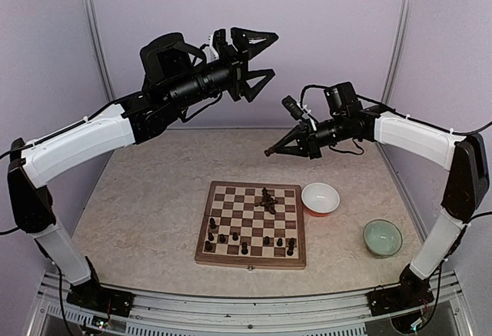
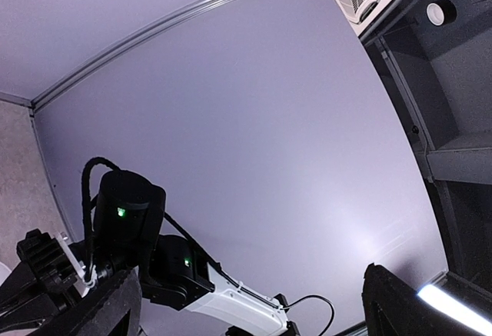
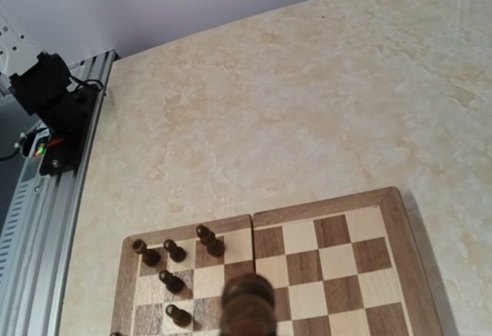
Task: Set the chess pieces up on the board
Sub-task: Place the knight at b8.
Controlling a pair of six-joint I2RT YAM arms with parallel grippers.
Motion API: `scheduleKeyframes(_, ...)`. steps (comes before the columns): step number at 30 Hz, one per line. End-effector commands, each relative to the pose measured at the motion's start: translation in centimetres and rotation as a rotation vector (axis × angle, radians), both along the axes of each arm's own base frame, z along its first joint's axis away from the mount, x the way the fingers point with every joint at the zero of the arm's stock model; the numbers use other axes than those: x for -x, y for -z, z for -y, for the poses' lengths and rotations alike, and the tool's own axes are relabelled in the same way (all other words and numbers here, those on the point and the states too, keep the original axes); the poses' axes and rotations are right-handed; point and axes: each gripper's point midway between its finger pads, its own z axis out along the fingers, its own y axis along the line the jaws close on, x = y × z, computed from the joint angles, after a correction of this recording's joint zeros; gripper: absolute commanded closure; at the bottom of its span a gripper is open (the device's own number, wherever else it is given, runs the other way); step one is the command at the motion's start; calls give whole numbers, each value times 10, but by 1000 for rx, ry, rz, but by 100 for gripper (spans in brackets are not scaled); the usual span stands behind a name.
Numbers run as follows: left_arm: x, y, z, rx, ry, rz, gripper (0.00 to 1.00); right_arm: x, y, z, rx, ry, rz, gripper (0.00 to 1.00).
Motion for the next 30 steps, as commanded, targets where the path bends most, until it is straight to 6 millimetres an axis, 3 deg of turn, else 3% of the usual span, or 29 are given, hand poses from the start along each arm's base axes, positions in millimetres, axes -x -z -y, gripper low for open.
scheduleKeyframes(1, 5, -22, -8, 50, -26, 63, 1, -3, -10, 5, -10, 9, 23, 100)
scheduleKeyframes(4, -4, -10, -16, 7, -88, 70, 1, -3, -13, 9, -8, 21, 47, 100)
scheduleKeyframes(6, -17, 11, -23, -85, -147, 80, 1, -2, -13, 12, 2, 29, 75, 100)
scheduleKeyframes(8, -33, 46, -35, -221, -205, 115, 1, 0, -13, 16, 23, 35, 117, 100)
scheduleKeyframes(11, -50, 108, -75, -421, -250, 215, 1, 2, -4, 26, 95, 45, 184, 100)
scheduleKeyframes(15, -73, 151, -155, -782, -470, 316, 1, 25, 15, 30, 219, 1, 277, 100)
scheduleKeyframes(17, -78, 158, -187, -969, -583, 370, 1, 44, 31, 30, 307, -43, 313, 100)
scheduleKeyframes(24, -93, 160, -239, -1271, -778, 454, 1, 90, 86, 23, 554, -208, 384, 100)
scheduleKeyframes(27, -103, 166, -281, -1252, -988, 331, 1, 103, 110, 14, 662, -275, 420, 100)
scheduleKeyframes(29, -106, 182, -314, -1255, -1106, 189, 1, 110, 124, 8, 724, -315, 450, 100)
scheduleKeyframes(30, -111, 195, -319, -1273, -1073, 140, 1, 113, 130, 5, 749, -334, 461, 100)
